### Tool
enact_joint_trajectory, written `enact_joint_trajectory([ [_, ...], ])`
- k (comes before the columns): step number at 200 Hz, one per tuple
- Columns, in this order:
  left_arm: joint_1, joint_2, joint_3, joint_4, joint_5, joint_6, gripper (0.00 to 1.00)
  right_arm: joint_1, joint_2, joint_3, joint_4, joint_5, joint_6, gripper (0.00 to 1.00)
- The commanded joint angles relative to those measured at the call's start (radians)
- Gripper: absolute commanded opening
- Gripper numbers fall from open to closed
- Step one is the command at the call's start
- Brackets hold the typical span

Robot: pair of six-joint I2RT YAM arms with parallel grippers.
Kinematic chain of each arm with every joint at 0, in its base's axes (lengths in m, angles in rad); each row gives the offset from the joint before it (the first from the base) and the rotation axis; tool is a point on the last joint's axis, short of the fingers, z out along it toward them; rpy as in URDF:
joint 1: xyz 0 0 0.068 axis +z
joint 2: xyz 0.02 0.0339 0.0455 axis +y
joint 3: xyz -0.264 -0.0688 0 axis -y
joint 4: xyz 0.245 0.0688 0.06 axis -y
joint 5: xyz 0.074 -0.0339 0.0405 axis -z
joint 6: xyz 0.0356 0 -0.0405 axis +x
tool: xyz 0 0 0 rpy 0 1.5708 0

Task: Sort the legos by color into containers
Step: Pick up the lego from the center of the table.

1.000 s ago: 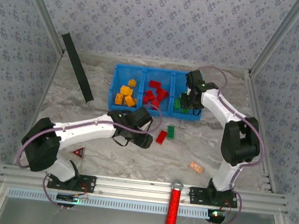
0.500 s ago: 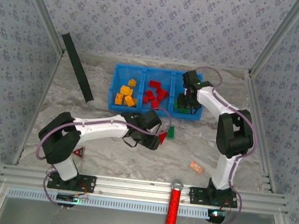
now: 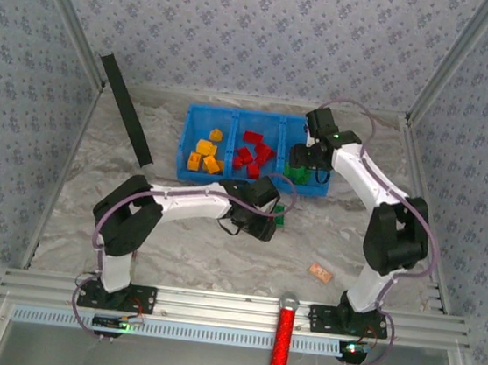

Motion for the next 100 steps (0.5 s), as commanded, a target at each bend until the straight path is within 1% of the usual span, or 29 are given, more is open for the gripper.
enact_joint_trajectory([
  [1,-0.008,0.037,0.064,-0.036,-0.009,0.036,0.67,0.015,-0.074,-0.038,-0.032,-0.026,-0.023,0.67],
  [55,-0.008,0.126,0.147,-0.108,-0.038,0.056,0.66,0.043,-0.224,-0.144,-0.064,0.012,-0.006,0.68],
  [61,-0.007,0.133,0.153,-0.112,-0.035,0.058,0.64,0.044,-0.243,-0.158,-0.063,0.015,-0.001,0.68],
  [94,-0.006,0.147,0.158,-0.125,-0.008,0.056,0.45,0.055,-0.324,-0.240,-0.051,-0.017,0.020,0.68],
  [100,-0.006,0.149,0.156,-0.125,-0.005,0.055,0.43,0.059,-0.336,-0.241,-0.051,-0.018,0.024,0.68],
])
